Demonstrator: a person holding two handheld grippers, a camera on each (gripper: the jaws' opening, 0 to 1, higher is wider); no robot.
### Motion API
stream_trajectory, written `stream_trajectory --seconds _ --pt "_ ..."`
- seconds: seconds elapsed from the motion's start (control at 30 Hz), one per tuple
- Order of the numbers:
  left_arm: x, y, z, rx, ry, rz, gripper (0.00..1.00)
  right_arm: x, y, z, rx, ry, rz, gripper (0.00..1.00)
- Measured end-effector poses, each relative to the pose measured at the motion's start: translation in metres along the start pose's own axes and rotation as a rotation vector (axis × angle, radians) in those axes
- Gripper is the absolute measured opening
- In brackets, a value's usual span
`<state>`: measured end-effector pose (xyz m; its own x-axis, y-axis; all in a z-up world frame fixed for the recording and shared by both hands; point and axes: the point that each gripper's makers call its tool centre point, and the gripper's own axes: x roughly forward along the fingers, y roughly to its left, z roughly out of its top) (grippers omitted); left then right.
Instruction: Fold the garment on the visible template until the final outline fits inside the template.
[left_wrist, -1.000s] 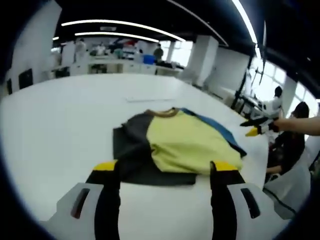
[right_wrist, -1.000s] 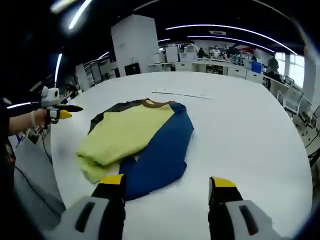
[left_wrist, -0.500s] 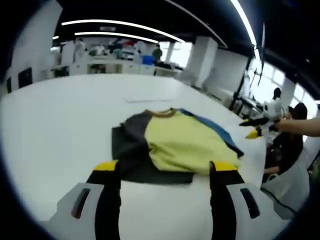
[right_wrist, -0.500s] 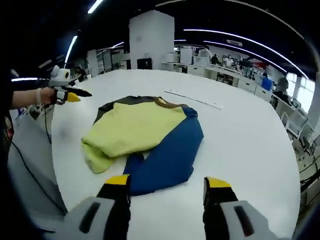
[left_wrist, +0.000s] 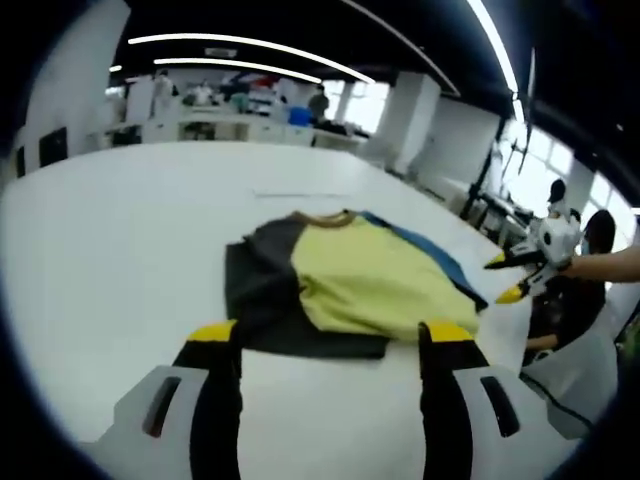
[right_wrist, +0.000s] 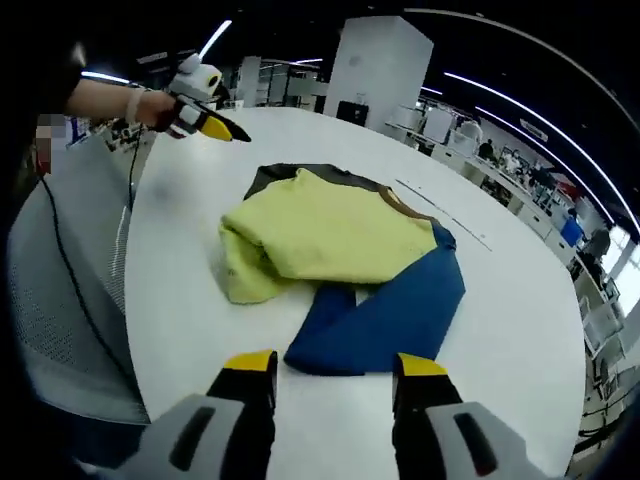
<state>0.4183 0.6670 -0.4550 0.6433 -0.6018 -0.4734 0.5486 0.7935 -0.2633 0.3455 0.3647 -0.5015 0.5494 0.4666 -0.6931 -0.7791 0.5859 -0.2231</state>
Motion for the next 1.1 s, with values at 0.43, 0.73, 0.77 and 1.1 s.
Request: stream_trajectory --seconds 0.43,0.73,0.77,1.1 --pt "0.000 -0.001 -0.008 -0.015 0.011 -0.001 0.68 0.014 0.013 -0.004 -0.164 0.051 -0.022 0.19" --pt "0.000 -0.002 -0.011 -0.029 0.012 -0.001 0.67 0.019 0.010 -0.003 -0.214 0.077 -0.027 0.00" --pt "0.000 -0.003 -0.011 -0.029 0.012 -0.002 0.67 0.018 0.008 -0.001 -0.212 0.073 -0.033 0.00" --pt "0.000 -0.002 -0.013 -0.038 0.012 -0.001 0.67 -0.002 -0.021 0.012 -0.131 0.041 -0.099 0.00"
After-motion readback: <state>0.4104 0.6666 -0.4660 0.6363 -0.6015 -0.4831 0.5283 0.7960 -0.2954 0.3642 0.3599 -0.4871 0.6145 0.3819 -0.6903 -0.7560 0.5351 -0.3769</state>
